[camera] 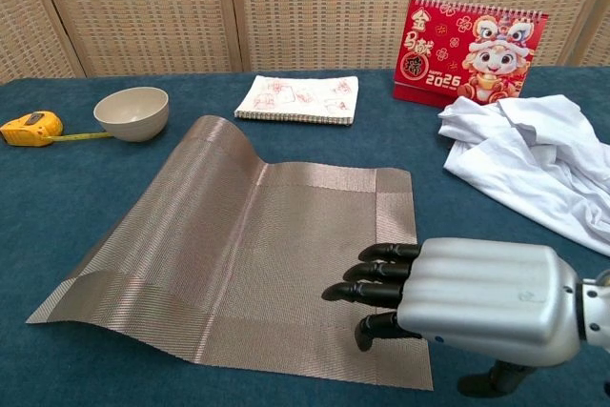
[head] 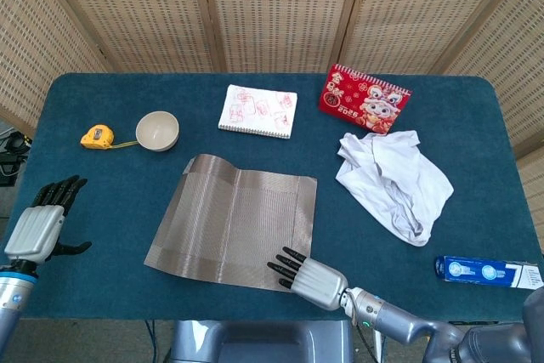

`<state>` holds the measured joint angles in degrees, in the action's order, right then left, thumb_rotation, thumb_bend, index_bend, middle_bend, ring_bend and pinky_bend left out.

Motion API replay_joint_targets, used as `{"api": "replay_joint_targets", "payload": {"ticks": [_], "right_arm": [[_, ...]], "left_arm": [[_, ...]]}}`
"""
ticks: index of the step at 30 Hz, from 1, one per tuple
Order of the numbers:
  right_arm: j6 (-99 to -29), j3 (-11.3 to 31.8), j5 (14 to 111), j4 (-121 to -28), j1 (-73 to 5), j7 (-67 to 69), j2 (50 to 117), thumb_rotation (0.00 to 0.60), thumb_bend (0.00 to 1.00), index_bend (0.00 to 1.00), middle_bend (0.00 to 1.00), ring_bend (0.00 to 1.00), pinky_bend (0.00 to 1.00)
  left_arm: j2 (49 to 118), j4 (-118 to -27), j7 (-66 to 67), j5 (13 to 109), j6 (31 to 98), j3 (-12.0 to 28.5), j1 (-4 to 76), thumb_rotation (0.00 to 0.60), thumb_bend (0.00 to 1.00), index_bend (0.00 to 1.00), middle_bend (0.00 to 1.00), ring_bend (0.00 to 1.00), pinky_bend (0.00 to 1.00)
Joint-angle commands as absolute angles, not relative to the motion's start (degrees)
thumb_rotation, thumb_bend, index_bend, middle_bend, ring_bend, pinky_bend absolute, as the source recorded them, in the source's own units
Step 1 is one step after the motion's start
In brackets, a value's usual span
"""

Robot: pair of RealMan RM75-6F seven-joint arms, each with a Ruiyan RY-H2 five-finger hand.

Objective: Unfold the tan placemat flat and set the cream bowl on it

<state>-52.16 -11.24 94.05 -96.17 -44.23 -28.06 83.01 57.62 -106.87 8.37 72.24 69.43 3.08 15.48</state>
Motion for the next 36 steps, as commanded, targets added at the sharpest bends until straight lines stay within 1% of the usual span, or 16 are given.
{"api": "replay_joint_targets", "payload": {"ticks": [1, 12, 20, 36], "right_arm": [[-51.86, -10.84, 94.39, -95.35, -43.78, -28.22, 84.11, 0.600, 0.38, 0.29, 0.00, 0.00, 0.00], [-50.58, -9.58, 94.02, -93.10, -43.06, -28.49, 86.37, 0.600, 0.38, 0.30, 0.00, 0.00, 0.00], [-50.23, -9.55, 95.55, -91.20, -42.82, -27.97, 87.94, 0.600, 0.38, 0.31, 0.00, 0.00, 0.00], [-51.66, -7.93, 97.43, -87.42, -42.22, -24.76, 90.49, 0.600, 0.39, 0.31, 0.00, 0.00, 0.00]], "left_arm": [[57.60, -106.94, 8.35, 72.33, 69.49, 3.04, 15.44, 0.600, 0.00, 0.00, 0.00, 0.00, 0.00], [57.41, -106.79, 7.81, 72.31, 69.70, 3.04, 15.25, 0.600, 0.00, 0.00, 0.00, 0.00, 0.00], [57.54, -106.58, 7.99, 71.97, 69.19, 3.08, 15.53, 0.600, 0.00, 0.00, 0.00, 0.00, 0.00], [57.76, -106.45, 8.43, 71.46, 69.05, 3.14, 15.69, 0.600, 0.00, 0.00, 0.00, 0.00, 0.00]]}}
